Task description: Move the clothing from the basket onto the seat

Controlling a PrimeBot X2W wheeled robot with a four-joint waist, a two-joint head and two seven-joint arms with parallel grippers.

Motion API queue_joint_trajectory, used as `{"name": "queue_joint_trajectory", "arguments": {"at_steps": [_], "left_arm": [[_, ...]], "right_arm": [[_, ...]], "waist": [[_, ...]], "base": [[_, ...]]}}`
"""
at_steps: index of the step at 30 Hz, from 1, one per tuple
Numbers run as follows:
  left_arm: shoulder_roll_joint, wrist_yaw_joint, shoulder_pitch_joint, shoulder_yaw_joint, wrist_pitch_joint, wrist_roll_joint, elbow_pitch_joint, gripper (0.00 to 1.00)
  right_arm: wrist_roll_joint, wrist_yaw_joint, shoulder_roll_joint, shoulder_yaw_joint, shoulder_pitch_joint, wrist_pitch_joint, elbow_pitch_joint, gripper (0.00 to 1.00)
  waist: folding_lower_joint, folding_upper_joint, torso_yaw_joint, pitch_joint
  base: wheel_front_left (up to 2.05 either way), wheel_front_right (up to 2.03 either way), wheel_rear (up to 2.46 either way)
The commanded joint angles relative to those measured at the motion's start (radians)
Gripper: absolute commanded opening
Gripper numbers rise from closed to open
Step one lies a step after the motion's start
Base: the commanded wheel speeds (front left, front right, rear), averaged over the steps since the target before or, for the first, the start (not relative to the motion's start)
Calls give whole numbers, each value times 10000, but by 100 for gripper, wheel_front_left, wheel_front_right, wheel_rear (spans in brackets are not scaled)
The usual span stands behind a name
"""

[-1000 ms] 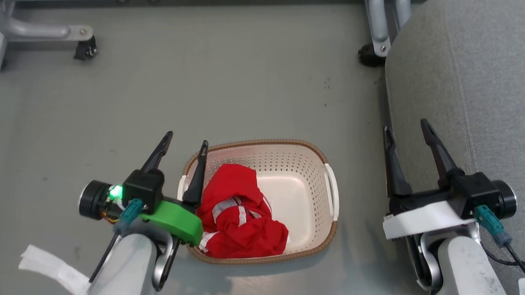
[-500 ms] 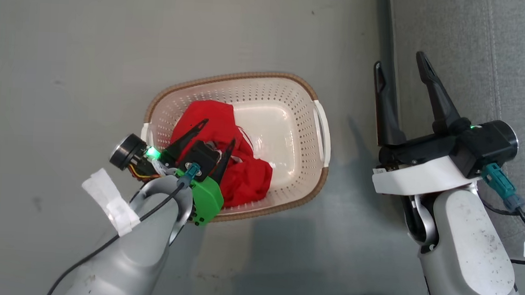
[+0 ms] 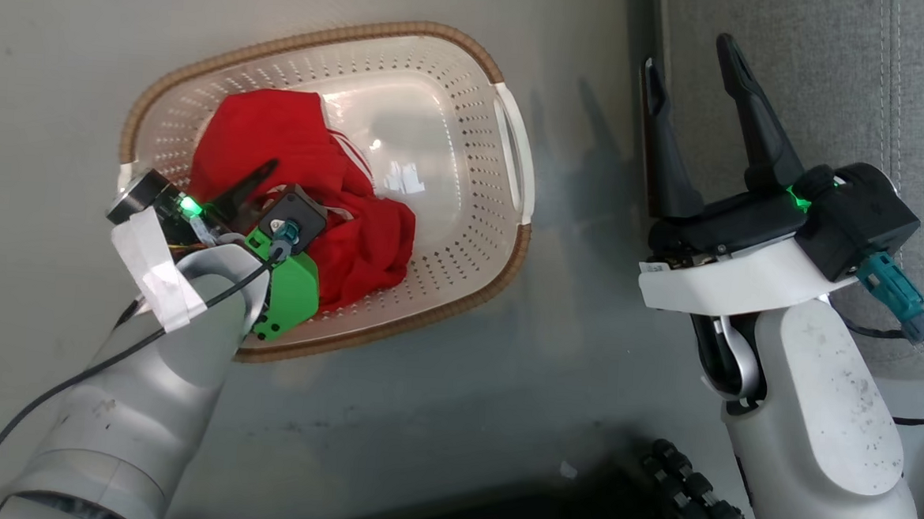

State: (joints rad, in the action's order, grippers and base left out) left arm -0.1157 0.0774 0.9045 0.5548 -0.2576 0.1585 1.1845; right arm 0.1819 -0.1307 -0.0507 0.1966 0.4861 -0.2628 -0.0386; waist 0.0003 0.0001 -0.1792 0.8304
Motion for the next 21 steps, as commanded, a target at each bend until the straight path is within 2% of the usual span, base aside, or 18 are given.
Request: {"name": "queue_joint_trajectory", "arguments": {"at_steps": [1,15,16,18,21], "left_arm": [[-166,-111,340,101,7,197,154,100],[-478,-1010,1375,976,822,895,878,100],[-475,-1036,1416,1003,902,894,901,77],[-467,-1075,1508,1059,924,898,923,0],[-426,-978,1592,1006,821,702,945,0]], "right_arm": [[117,-1,1,41,221,-30,44,100],[491,-1,-1,209,360,-30,137,100],[510,-1,-1,225,369,-30,143,100],[526,-1,-2,236,373,-30,146,100],[508,-1,-2,204,368,-30,131,100]], "waist": [[-3,-1,-802,886],[-3,-1,-1017,1456],[-3,-1,-1017,1471],[-3,-1,-1015,1487],[-3,-1,-979,1474]], "base": [[0,0,0],[0,0,0],[0,0,0],[0,0,0],[0,0,0]]}}
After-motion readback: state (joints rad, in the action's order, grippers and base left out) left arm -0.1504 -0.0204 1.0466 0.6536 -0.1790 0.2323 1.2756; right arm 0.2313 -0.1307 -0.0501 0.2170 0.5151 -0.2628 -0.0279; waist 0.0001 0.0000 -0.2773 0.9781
